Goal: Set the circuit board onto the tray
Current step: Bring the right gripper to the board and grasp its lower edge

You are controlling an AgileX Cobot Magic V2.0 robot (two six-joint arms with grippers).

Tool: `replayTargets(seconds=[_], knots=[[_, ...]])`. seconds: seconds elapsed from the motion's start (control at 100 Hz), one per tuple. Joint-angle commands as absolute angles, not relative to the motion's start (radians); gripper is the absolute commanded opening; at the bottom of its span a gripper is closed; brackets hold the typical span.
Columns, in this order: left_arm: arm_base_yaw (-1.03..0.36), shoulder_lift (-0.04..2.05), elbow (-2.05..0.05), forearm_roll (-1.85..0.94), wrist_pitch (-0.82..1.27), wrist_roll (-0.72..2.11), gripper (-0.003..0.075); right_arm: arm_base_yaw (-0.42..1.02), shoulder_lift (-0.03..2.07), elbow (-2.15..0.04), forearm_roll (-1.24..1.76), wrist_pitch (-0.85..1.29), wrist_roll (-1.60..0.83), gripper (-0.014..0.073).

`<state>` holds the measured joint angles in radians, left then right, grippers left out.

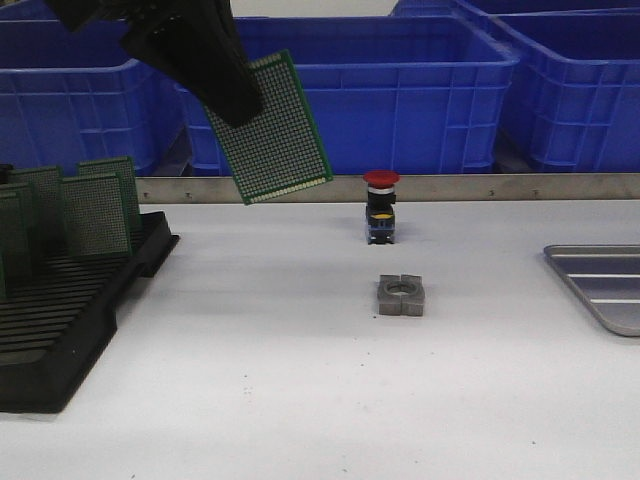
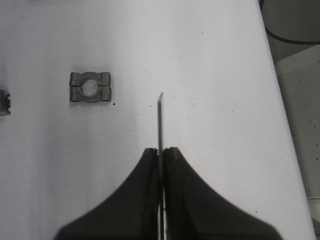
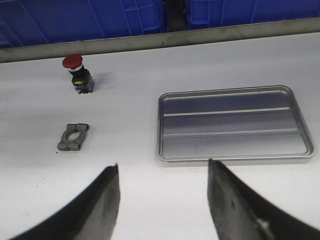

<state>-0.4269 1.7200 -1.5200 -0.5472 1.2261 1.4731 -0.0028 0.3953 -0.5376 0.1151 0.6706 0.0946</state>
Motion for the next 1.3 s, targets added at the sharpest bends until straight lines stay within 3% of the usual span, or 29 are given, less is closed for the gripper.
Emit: replayTargets(seconds=[0.0,0.23,0.53,0.73,1.29], knots=[[-0.435,1.668,-1.552,-0.604,1.274,1.465,-0.0018,-0.005,0.412,-0.573,0.142,0.584,0.086,0.0477],[-0.435,1.668,-1.552,-0.604,1.274,1.465,-0.0018,-0.003,0.548,-0.617,0.372,0.582,-0.231,0.0477],[-0.435,1.668,-1.552,-0.604,1.274,1.465,-0.0018,0.059,0.887,-0.697,0.956,0.687,-1.112,0.0477],[-0.435,1.668,-1.552,-0.604,1.274,1.465,-0.0018,0.121,1.106,-0.766,1.248,0.804,-1.475,0.0477],[-0.435,1.668,-1.552,-0.604,1.274,1.465,-0.0018,0.328,1.533,-1.020,1.274,0.819,-1.569,0.0475]])
